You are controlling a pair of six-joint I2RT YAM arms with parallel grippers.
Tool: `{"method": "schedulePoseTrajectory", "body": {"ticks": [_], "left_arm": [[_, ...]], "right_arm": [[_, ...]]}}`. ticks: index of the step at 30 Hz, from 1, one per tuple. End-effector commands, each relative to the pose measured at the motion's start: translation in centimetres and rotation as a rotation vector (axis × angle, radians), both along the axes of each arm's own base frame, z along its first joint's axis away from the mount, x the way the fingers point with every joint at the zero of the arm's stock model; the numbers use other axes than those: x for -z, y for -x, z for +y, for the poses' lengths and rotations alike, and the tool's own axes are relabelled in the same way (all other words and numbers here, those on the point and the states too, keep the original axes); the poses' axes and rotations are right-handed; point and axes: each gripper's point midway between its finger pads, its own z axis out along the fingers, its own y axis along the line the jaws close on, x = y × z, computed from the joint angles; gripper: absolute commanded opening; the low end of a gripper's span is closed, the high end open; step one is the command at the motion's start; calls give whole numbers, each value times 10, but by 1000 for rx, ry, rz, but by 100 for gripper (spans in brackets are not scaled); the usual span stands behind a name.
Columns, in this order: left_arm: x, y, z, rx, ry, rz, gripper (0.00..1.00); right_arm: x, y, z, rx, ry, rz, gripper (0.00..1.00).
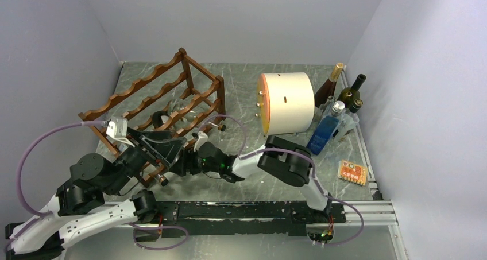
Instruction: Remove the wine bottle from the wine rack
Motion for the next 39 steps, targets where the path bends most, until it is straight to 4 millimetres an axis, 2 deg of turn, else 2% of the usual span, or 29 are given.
{"method": "schedulePoseTrajectory", "body": {"ticks": [1, 2, 6, 11, 14, 18, 26, 34, 38, 39], "left_arm": [[5, 3, -2, 17, 9, 7, 93], [5, 2, -2, 16, 8, 5, 93], [4, 2, -3, 18, -3, 1, 93], [4, 3, -2, 17, -3, 18, 93], [6, 3, -2, 20, 4, 20, 93], [7, 3, -2, 18, 7, 26, 93], [8, 2, -5, 21, -16, 36, 93], [8, 2, -7, 26, -9, 34, 93], [9, 1, -9, 27, -21, 39, 93], [9, 1, -10, 26, -23, 39, 93]], "right_arm": [[-16, -8, 27, 13, -109, 2, 68], [-9, -9, 30, 12, -102, 11, 67], [-6, -14, 38, 28, -125, 21, 65], [-6, -18, 41, 50, -148, 20, 55], [-5, -21, 41, 58, -153, 31, 45], [-10, -24, 37, 62, -190, 54, 25], [-45, -27, 23, 83, -276, 19, 2], [-75, -22, 15, 77, -348, 27, 0], [-75, -21, -4, 114, -324, 42, 0], [-82, -19, -7, 116, -330, 42, 0]]}}
